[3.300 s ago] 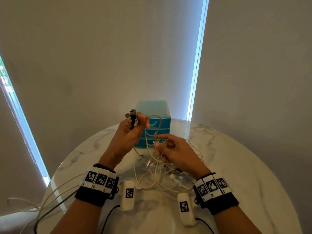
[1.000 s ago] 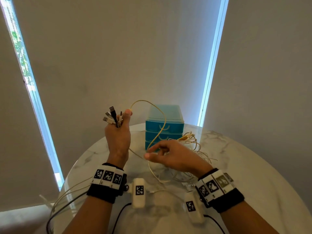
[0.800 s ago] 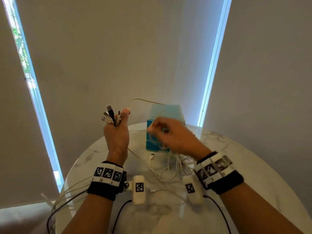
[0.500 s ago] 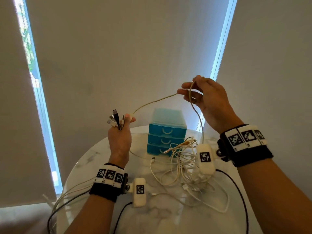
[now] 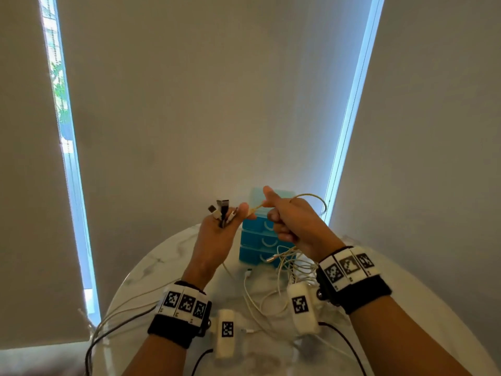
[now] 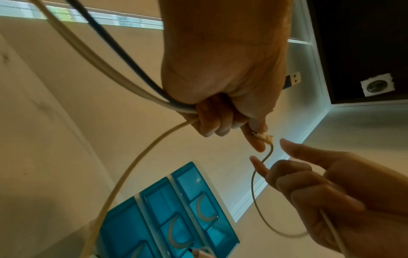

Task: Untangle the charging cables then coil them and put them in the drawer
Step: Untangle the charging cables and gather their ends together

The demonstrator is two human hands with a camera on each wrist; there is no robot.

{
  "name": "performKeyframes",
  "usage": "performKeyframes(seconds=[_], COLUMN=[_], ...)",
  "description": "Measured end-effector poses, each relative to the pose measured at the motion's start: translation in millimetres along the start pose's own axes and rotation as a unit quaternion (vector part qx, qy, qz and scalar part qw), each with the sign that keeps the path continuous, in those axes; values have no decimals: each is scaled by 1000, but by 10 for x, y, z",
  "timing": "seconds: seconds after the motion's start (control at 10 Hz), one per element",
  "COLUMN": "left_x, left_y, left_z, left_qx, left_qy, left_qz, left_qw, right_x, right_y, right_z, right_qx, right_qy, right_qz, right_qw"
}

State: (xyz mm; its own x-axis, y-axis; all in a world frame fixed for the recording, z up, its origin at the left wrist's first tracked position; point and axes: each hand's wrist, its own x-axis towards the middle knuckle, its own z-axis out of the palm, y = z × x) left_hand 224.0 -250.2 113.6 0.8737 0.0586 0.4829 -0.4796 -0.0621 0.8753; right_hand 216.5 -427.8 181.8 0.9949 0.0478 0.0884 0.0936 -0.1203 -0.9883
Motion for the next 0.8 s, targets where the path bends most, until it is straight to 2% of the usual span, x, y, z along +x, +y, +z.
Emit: performKeyframes(seconds=[0.1,0.2,0.3,0.4,0.5,0.6,0.7,0.8], left_x=[-16,54,120,121,82,52,54,47], left_y=[39,-49,-55,-27,-5,-19,-1,17], left_z=[28,17,-73,-169,-140,-141,-167,-157], left_qx=[17,24,-10,-81,-116,-89,-85,-82], left_qy=[-13,43,189,290,297,295,302,285], left_qz=[16,17,22,56,114,177,226,220], left_qw=[1000,999,982,952,941,934,922,929], right_x=[46,33,-52,12,415,530,444,245], right_y=[19,-33,-191,-322,-504,-670,-742,-638], right_z=[-1,-116,-466,-773,-485,152,133,-131], right_qx=[52,141,309,318,250,-234,-332,-142], right_qy=[33,150,375,526,390,-13,-13,-23], right_qz=[-36,-125,-254,-291,-278,-172,-199,-185], right_qw=[997,971,836,733,841,957,922,972])
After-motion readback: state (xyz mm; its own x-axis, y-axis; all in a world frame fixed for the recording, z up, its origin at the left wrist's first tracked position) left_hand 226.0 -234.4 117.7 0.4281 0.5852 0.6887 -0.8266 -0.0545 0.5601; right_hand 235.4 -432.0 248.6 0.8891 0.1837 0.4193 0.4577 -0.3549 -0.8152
